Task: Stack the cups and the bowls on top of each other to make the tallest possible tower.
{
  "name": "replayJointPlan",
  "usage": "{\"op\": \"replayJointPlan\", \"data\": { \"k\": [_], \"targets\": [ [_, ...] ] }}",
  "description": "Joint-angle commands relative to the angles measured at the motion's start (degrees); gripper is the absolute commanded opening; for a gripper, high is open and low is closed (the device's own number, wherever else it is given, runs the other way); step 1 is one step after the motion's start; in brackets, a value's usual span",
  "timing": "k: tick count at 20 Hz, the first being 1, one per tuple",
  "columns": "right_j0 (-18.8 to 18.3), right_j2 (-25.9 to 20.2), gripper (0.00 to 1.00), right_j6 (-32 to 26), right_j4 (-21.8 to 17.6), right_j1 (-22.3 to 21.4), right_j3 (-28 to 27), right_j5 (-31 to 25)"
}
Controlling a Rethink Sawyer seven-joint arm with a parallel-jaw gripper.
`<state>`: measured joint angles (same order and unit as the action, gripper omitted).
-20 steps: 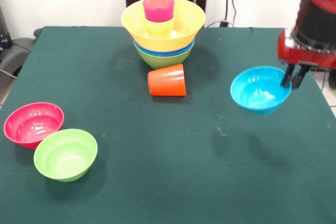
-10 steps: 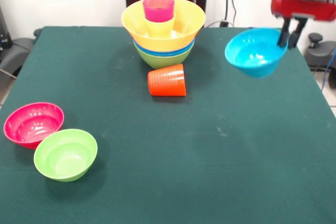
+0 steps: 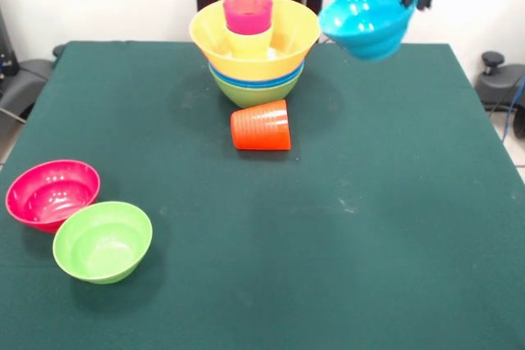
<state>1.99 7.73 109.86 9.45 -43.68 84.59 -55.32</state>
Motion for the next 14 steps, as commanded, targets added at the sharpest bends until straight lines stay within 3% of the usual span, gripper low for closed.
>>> {"op": "replayJointPlan", "data": {
  "k": [1,14],
  "targets": [
    [-1.99,-4.26,0.0,-3.32,-1.04,-5.69,10.79,-2.01],
    [-4.69,-4.71,0.0,-4.64,-3.13,-9.47,15.47,-1.68]
  ]
}}
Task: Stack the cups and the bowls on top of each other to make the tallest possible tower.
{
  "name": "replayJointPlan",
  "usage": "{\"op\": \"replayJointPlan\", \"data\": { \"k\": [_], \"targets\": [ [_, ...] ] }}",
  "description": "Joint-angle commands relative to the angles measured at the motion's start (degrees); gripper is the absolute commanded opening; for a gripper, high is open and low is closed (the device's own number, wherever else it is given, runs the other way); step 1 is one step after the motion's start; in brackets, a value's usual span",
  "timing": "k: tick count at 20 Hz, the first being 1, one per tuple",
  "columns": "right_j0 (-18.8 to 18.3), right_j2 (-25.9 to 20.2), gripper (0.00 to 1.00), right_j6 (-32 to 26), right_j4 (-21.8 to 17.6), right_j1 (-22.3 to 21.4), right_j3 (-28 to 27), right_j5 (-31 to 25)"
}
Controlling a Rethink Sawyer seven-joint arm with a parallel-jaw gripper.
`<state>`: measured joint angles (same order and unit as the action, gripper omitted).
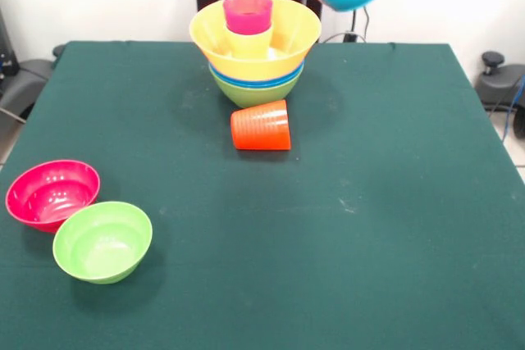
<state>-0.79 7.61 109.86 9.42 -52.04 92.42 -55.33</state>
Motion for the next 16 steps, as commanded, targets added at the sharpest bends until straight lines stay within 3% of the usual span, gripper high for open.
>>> {"op": "replayJointPlan", "data": {
  "k": [1,16],
  "targets": [
    [-2.32,-4.77,0.0,-5.13,-3.23,-1.05,7.85,-1.43],
    [-7.05,-7.03,0.0,-8.54,-4.43,-1.63,12.58,2.66]
  ]
}}
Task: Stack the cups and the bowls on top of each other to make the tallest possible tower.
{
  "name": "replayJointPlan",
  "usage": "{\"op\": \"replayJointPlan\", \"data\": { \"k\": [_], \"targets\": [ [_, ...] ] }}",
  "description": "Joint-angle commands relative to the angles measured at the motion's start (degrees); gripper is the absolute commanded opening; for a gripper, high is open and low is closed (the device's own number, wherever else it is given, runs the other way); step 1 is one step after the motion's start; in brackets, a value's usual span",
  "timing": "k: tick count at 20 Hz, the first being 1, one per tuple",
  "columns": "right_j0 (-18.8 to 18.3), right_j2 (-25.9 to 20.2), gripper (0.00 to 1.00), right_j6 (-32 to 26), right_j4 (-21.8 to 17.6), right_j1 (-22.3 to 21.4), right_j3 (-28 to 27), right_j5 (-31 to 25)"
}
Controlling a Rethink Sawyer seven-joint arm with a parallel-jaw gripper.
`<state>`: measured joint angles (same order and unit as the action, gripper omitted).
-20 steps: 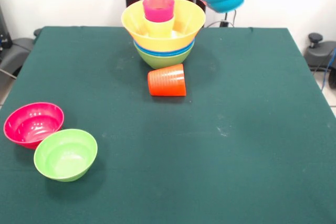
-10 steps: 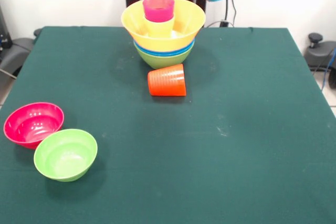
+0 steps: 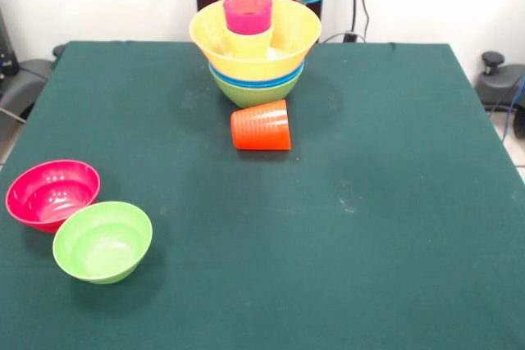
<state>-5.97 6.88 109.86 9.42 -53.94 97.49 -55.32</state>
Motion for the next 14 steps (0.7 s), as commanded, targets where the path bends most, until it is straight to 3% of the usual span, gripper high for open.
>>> {"op": "replayJointPlan", "data": {
  "k": [1,14],
  "targets": [
    [-2.09,-6.46,0.0,-8.58,-4.47,0.25,7.92,3.12],
    [-4.41,-8.02,0.0,-8.0,-5.47,0.31,12.15,8.62]
  ]
}}
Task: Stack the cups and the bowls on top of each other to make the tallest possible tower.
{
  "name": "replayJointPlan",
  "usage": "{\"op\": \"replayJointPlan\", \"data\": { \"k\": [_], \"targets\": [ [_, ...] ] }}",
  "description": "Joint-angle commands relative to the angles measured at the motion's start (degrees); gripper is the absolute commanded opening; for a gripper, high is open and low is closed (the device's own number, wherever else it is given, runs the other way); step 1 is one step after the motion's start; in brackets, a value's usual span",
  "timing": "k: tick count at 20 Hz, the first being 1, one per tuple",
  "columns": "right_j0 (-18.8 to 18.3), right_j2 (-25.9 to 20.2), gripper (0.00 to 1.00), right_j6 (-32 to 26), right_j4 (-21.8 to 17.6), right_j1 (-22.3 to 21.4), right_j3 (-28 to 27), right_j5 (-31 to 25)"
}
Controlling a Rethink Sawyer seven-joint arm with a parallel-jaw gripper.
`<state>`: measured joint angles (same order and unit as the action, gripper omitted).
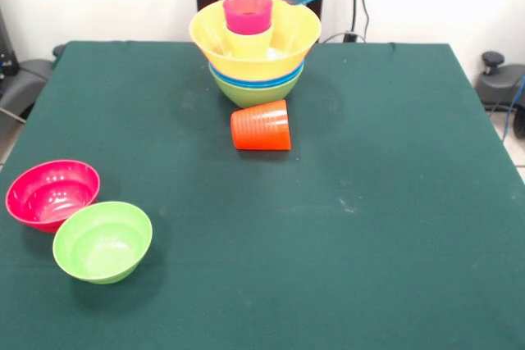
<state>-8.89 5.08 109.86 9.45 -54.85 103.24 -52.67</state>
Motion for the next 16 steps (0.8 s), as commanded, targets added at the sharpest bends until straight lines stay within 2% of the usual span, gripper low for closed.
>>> {"op": "replayJointPlan", "data": {
  "k": [1,9,16],
  "targets": [
    [-1.82,-6.34,0.0,-8.15,-5.52,1.22,6.69,6.28],
    [-4.7,-7.77,0.0,-9.55,-6.96,0.83,7.07,5.84],
    [-5.96,-9.43,0.0,-8.33,-8.31,0.21,7.14,5.11]
  ]
}}
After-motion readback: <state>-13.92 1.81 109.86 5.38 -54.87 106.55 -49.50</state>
